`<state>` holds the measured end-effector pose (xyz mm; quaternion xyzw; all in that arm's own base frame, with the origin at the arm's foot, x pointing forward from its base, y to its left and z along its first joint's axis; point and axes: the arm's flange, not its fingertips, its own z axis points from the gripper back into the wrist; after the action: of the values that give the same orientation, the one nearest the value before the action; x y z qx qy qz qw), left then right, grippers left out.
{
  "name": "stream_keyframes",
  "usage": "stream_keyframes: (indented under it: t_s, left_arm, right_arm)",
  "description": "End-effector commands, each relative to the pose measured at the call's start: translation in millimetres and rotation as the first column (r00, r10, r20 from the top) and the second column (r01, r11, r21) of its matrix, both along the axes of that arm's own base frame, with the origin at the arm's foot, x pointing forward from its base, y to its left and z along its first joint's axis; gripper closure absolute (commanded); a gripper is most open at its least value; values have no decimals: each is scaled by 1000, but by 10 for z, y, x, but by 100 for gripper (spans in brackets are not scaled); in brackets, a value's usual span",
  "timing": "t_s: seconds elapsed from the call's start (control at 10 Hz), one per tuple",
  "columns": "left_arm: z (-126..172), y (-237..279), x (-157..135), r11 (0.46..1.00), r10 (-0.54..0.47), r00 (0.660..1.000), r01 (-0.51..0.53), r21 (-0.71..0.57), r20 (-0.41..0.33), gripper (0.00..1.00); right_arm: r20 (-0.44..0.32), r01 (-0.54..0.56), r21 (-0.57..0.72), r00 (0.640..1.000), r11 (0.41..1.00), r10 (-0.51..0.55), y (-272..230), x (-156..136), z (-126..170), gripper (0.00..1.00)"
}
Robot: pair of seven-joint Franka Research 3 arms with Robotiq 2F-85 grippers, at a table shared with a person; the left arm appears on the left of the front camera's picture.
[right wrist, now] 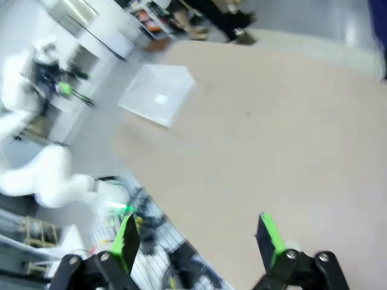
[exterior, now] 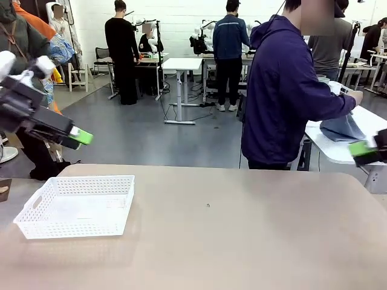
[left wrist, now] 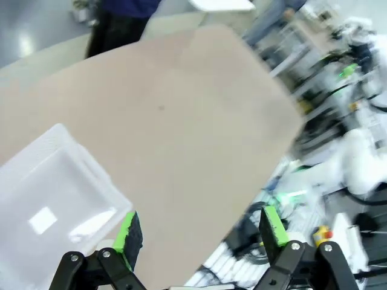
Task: Clean and organize the cups into the basket.
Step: Pick up the Organizing basket and move it to the center of the table, then pick up the Reusable plastic cup from the right side of the table and place it inside the Organizing basket.
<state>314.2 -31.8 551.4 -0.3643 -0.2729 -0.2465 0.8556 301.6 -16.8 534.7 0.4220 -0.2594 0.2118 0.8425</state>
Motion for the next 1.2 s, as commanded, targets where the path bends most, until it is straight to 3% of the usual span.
stream_keyframes:
  t_s: [0.0,0.2,0.4,0.7,1.1]
  left_arm:
    - [-244,435,-5,892,-11,924,-163,-421,-381,0]
    - [-482,944,-21,864,99,876,-311,-395,-472,0]
    - [-548,1352,-212,821,134,866,-370,-435,-482,0]
    - [-531,1910,-596,765,246,834,-480,-430,-494,0]
    - [-606,2279,-900,704,399,756,-615,-355,-518,0]
  right_arm:
    - [-359,147,374,933,916,-4,-444,117,-309,0]
    - [-453,265,367,888,892,-77,-848,139,-654,0]
    - [-501,349,302,850,887,-164,-1151,31,-786,0]
    - [-516,432,251,817,866,-258,-1635,-331,-677,0]
    - [-516,580,302,767,757,-381,-2157,-815,-550,0]
